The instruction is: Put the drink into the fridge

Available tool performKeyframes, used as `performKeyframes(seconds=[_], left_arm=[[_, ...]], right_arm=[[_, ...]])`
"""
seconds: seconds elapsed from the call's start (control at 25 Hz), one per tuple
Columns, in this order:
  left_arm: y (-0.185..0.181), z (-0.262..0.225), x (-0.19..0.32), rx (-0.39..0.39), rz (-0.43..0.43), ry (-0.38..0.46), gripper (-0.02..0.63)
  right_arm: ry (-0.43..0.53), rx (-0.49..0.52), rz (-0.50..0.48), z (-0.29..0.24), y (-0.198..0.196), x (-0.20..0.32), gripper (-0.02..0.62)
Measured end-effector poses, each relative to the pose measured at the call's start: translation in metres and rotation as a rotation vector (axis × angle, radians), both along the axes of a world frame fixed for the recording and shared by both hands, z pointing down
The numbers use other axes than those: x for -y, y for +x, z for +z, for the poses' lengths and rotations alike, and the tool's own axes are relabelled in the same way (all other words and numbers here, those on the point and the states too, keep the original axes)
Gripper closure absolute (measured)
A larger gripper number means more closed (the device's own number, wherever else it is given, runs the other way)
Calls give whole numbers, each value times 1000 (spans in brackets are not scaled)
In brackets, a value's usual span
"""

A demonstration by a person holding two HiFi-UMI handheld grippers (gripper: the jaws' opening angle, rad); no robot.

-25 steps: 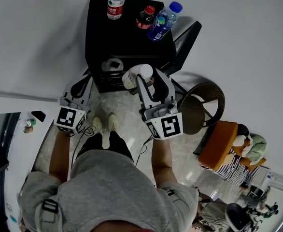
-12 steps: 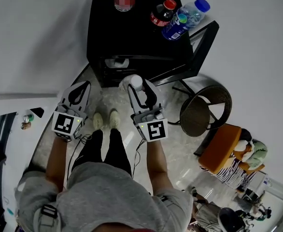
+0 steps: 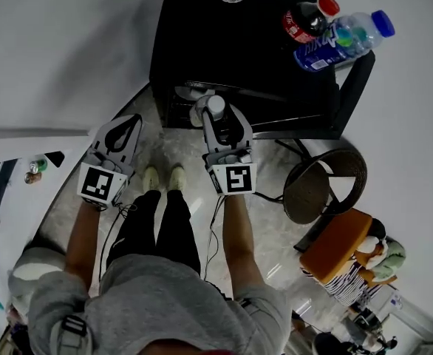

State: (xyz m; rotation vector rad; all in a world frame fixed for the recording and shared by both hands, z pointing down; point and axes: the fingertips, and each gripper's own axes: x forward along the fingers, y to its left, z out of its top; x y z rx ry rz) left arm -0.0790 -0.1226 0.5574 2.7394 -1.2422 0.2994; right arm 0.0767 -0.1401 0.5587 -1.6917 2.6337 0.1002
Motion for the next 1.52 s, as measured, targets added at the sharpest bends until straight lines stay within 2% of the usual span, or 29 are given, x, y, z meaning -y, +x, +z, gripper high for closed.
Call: performKeyframes(seconds=[0.2, 0.68, 1.08, 1.52], left_arm=[[-18, 36, 6, 21, -56, 35, 601], [-47, 75, 27, 22, -151, 29, 601], [-56, 90, 31, 30, -171, 28, 601], [-59, 79, 25, 30, -173, 28, 601]], right_arm=[[-5, 14, -31, 34, -16, 30, 407], [36, 5, -91, 80, -43, 90, 407], [76, -2, -105, 95, -57, 99, 405], [24, -2, -84, 96, -52, 97, 388]])
